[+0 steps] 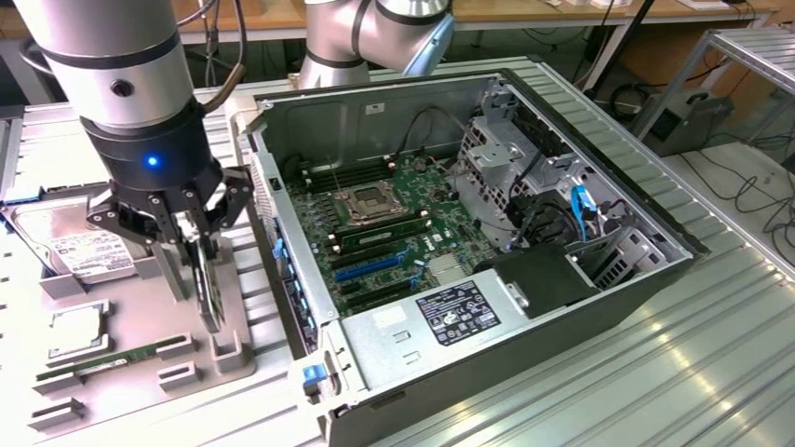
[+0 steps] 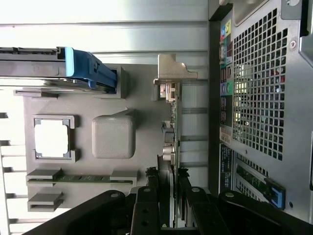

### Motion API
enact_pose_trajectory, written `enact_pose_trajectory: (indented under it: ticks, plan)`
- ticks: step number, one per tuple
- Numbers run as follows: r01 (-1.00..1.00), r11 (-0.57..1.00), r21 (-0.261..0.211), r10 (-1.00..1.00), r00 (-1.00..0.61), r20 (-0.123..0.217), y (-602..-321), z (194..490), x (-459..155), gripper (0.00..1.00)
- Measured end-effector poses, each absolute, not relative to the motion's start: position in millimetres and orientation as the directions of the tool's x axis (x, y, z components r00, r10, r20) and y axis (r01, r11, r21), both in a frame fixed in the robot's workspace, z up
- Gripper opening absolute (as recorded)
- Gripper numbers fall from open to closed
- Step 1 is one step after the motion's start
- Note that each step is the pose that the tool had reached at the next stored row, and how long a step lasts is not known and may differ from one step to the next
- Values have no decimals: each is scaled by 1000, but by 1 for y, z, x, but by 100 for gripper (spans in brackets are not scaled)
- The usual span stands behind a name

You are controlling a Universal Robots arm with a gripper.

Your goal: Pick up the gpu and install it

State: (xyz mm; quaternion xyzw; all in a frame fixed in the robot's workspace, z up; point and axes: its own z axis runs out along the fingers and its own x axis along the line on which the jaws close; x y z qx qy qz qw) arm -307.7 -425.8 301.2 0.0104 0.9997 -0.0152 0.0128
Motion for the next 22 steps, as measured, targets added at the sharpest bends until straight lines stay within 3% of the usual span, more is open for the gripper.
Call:
enact_pose_trajectory:
  ticks: [22]
  plan:
    - [21,999,-30,20,-999,-26,-426,315,-308,27]
